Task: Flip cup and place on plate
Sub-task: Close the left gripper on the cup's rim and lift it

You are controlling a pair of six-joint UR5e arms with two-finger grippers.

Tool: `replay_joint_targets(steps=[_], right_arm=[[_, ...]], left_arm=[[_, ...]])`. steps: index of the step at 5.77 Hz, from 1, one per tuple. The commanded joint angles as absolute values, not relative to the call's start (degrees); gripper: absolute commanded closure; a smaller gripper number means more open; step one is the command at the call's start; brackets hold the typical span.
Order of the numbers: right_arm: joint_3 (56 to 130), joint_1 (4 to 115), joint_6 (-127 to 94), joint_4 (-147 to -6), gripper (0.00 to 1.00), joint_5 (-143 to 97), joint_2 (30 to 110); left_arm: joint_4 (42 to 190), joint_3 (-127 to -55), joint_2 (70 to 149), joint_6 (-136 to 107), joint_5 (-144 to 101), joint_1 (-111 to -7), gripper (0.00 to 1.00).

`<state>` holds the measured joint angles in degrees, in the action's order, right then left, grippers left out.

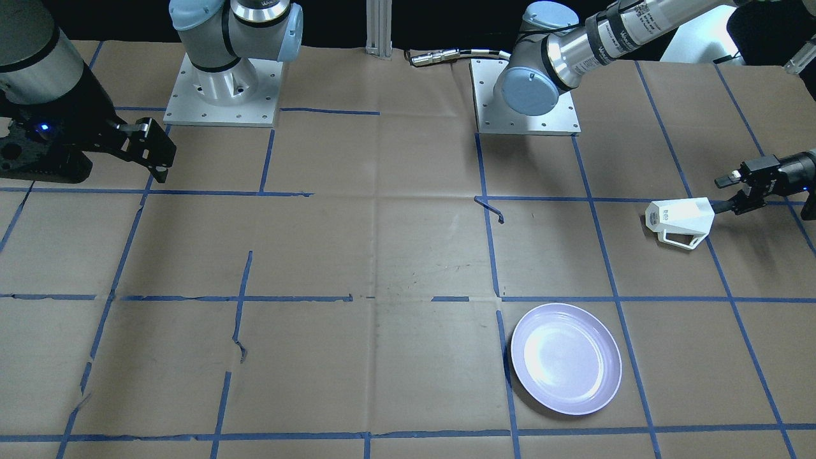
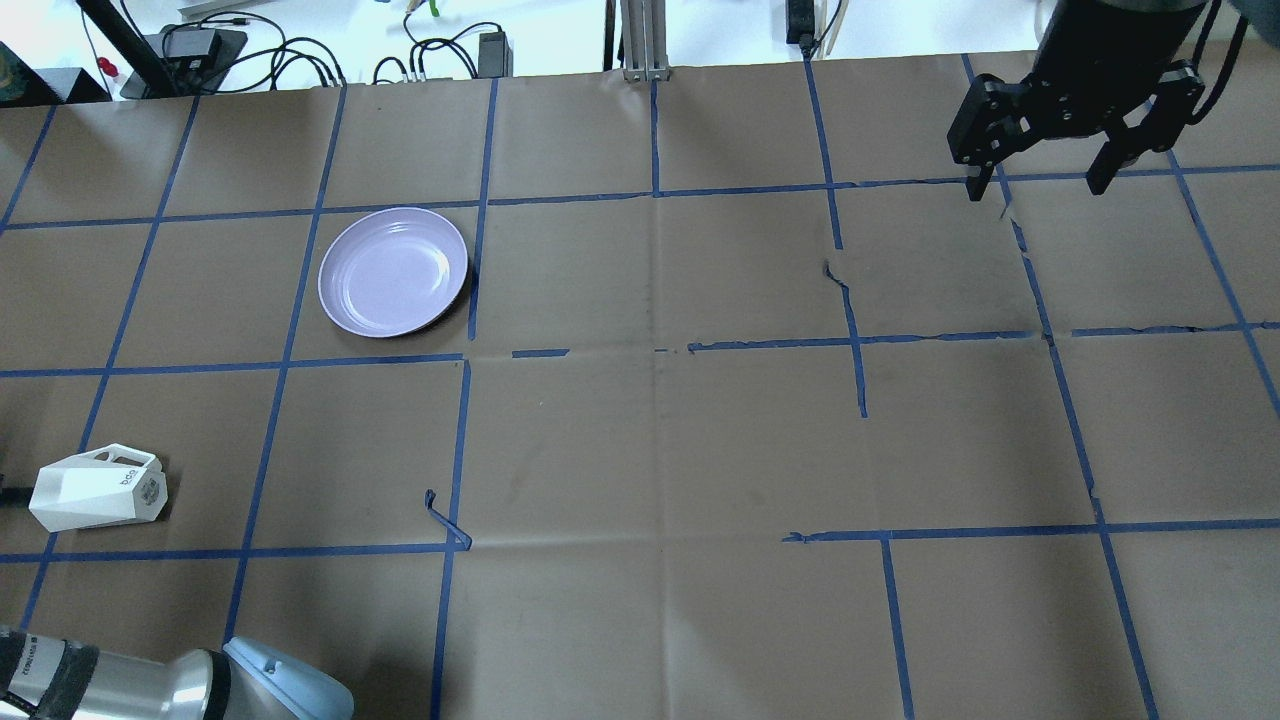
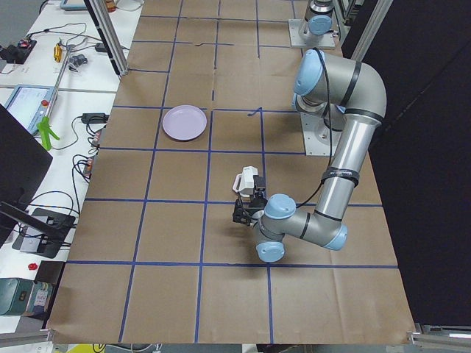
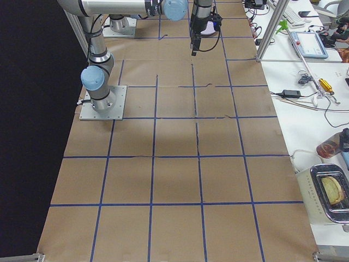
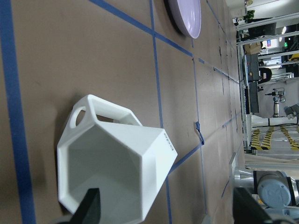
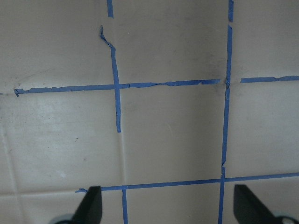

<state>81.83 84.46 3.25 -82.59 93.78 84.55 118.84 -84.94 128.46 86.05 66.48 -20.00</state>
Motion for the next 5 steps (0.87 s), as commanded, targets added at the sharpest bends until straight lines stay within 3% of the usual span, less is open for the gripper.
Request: replay_joint_targets(steps=[1,5], right_arm=[[81.8,84.5,3.3,-82.5,0.0,93.8,84.6],[81.8,84.5,3.3,-82.5,0.0,93.8,84.6]], left_arm=[[120.6,-84.6,130.1,87.5,66.4,-20.0,0.01],[126.9,-83.7,133.0,88.4,64.5,-20.0,0.01]])
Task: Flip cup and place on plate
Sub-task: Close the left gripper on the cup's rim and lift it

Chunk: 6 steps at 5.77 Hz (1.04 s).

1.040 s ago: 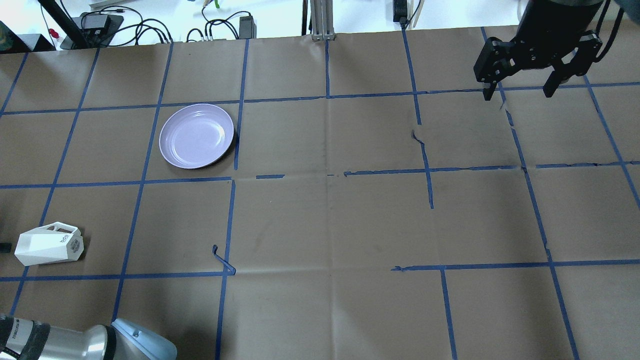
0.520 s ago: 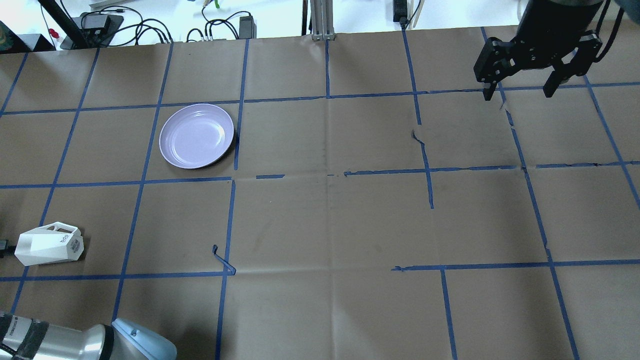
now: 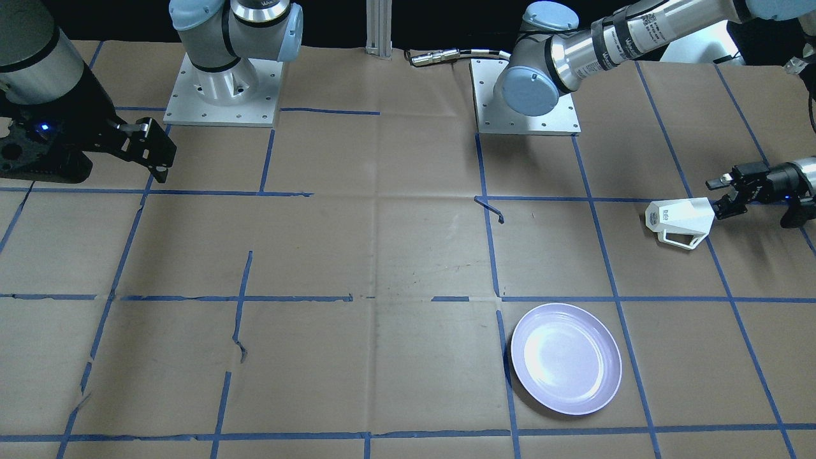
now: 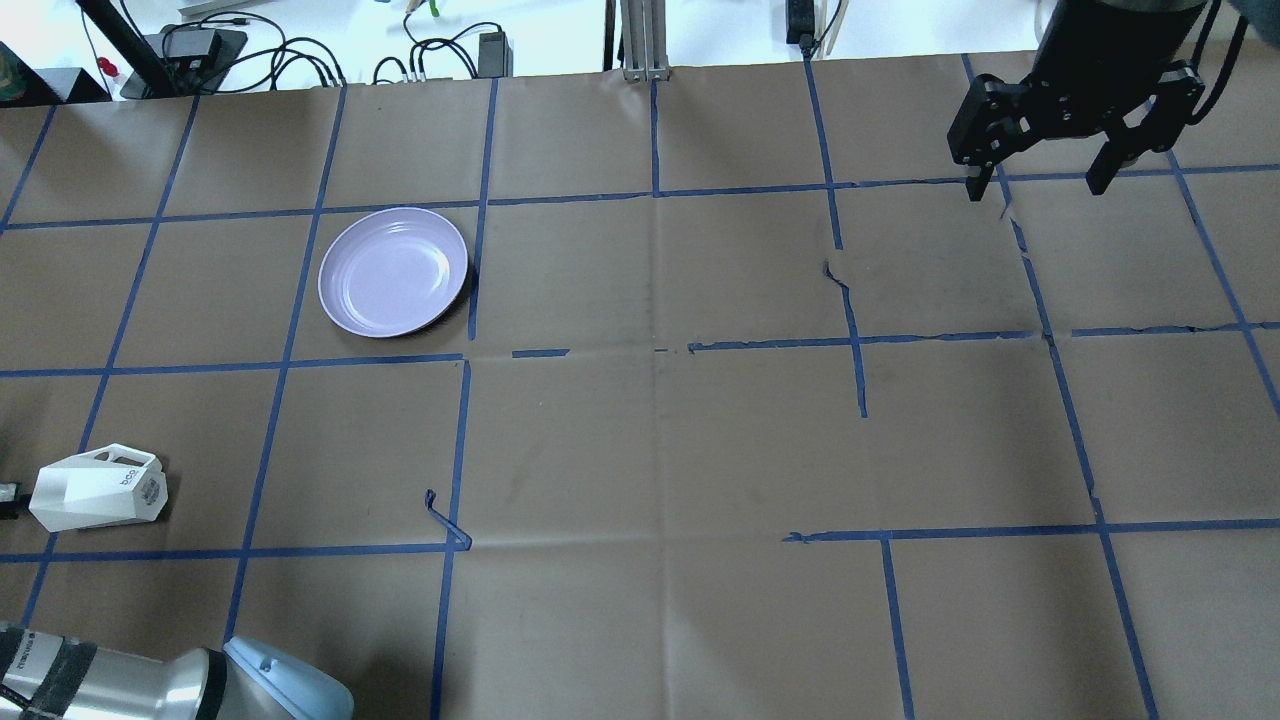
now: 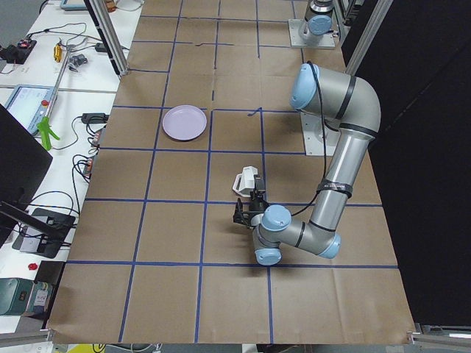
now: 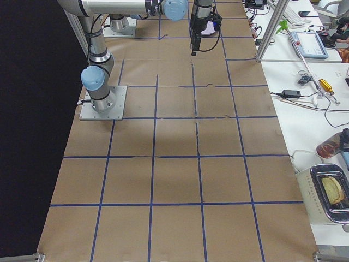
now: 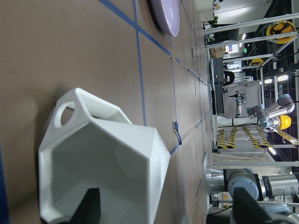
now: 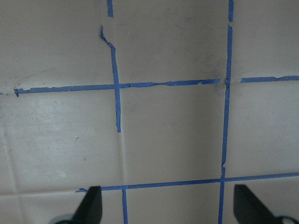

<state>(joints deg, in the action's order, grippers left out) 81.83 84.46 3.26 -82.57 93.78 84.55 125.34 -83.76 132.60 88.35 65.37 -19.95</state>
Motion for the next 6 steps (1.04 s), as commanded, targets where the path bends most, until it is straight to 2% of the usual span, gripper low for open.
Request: replay_joint_targets(steps=[1,2,3,4,6], right_arm=[[81.8,84.5,3.3,-82.6,0.0,93.8,84.6],[81.8,84.5,3.3,-82.5,0.0,93.8,84.6],[81.8,84.5,3.3,-82.6,0.0,93.8,84.6],[81.8,84.5,3.3,-82.6,0.0,93.8,84.6],[81.8,84.5,3.3,-82.5,0.0,93.8,84.6]], left_arm=[[126.8,-83.7,132.9,88.4,63.8,-20.0,0.07],[126.8,-83.7,133.0,88.3,63.4,-20.0,0.29],[126.9,-83.7,133.1,88.3,63.6,-20.0,0.76],[126.9,-83.7,133.1,88.3,63.6,-20.0,1.0],[127.0,-83.7,132.6,88.2,63.2,-20.0,1.0]])
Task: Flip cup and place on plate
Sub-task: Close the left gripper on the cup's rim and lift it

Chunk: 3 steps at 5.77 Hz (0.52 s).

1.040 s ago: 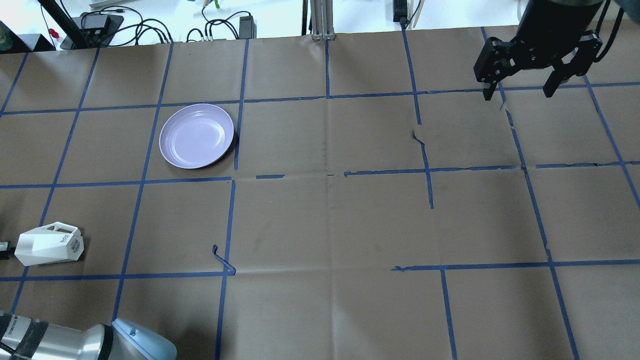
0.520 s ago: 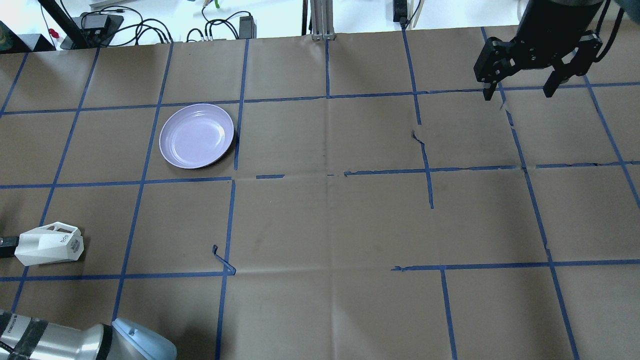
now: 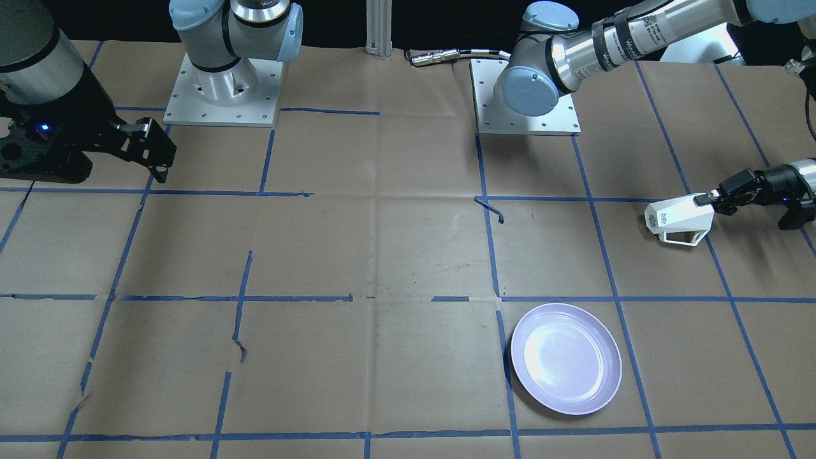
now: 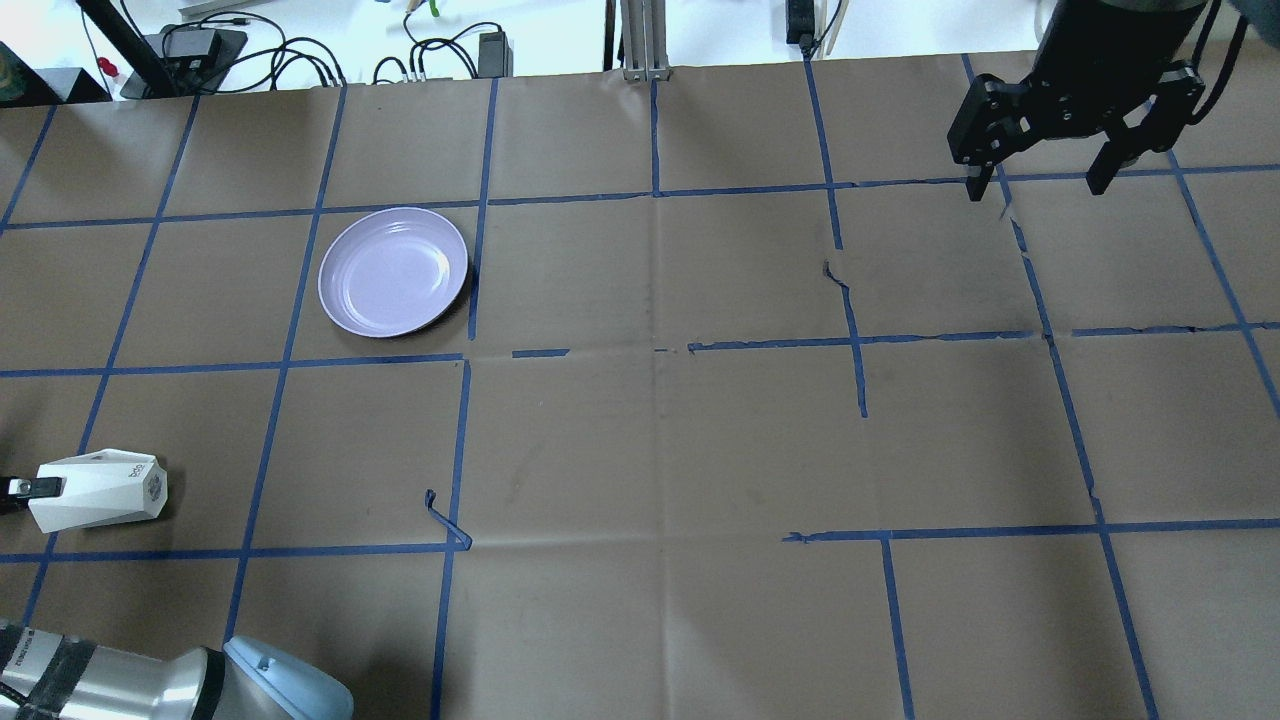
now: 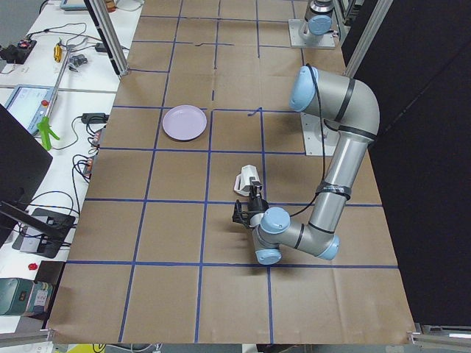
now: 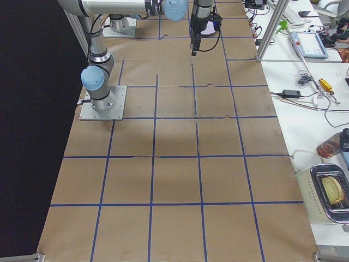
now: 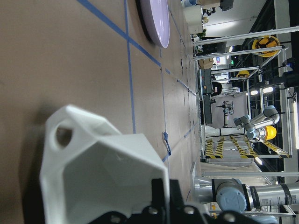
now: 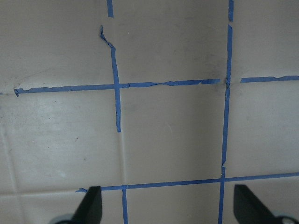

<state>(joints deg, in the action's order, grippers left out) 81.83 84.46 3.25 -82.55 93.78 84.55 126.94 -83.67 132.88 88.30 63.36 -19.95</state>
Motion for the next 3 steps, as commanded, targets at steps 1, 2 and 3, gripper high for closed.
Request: replay_joint_targets(steps=[1,2,3], right_arm=[[81.8,84.5,3.3,-82.5,0.0,93.8,84.6],[81.8,84.5,3.3,-82.5,0.0,93.8,84.6],[81.8,84.5,3.3,-82.6,0.0,93.8,84.6]], left_arm=[[128.0,-83.2,130.5,86.5,62.4,-20.4,1.0],[132.4,-81.5,127.2,83.5,61.4,-20.7,1.0],[134.7,-80.6,122.7,79.5,61.3,-21.1,1.0]])
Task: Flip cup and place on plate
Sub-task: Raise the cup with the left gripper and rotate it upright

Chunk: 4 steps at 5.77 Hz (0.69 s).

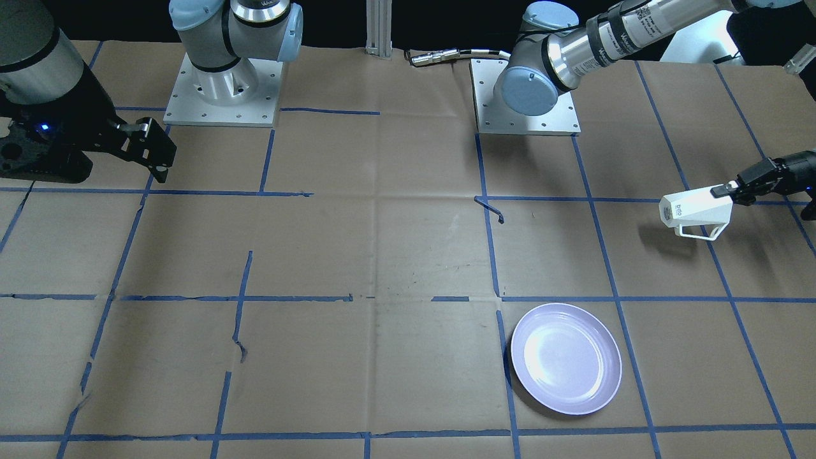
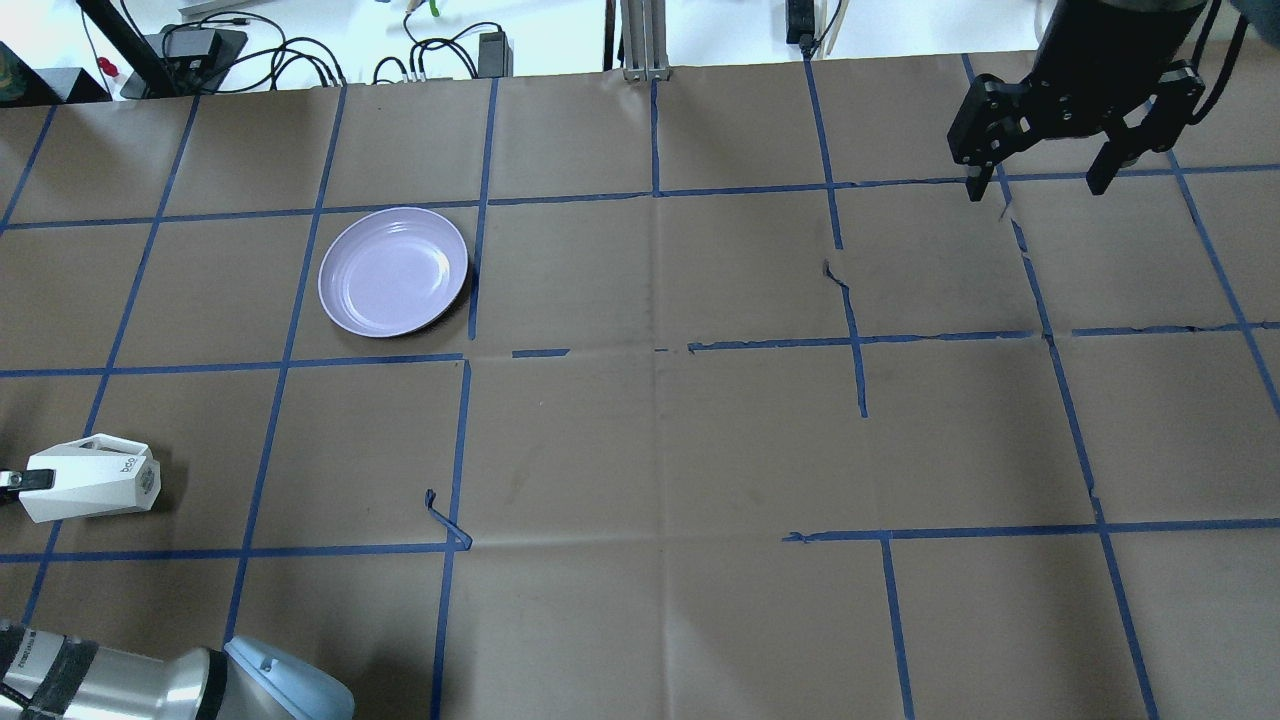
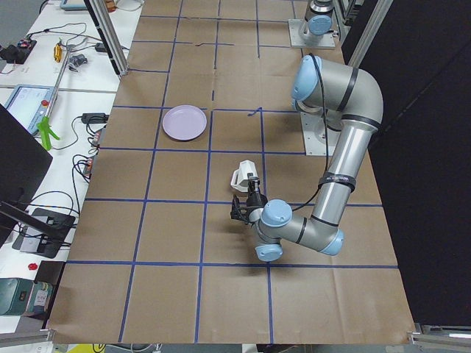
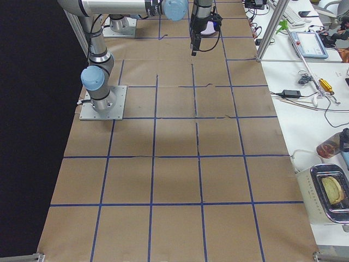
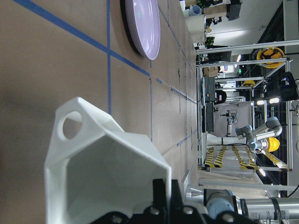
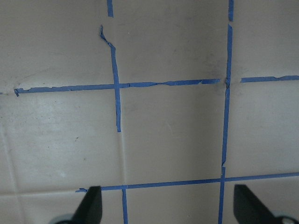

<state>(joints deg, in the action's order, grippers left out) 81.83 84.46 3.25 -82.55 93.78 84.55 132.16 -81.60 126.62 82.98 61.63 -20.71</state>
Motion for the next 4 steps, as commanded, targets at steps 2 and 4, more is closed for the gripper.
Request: replay_joint_targets(steps=[2,4], right_arm=[[81.8,84.5,3.3,-82.5,0.0,93.8,84.6],[81.8,84.5,3.3,-82.6,0.0,93.8,84.6]], left_arm=[[141.1,-80.5,114.4,73.3,57.7,-23.2,1.0],[140.2,-80.5,106.2,62.5,54.6,-28.4,1.0]])
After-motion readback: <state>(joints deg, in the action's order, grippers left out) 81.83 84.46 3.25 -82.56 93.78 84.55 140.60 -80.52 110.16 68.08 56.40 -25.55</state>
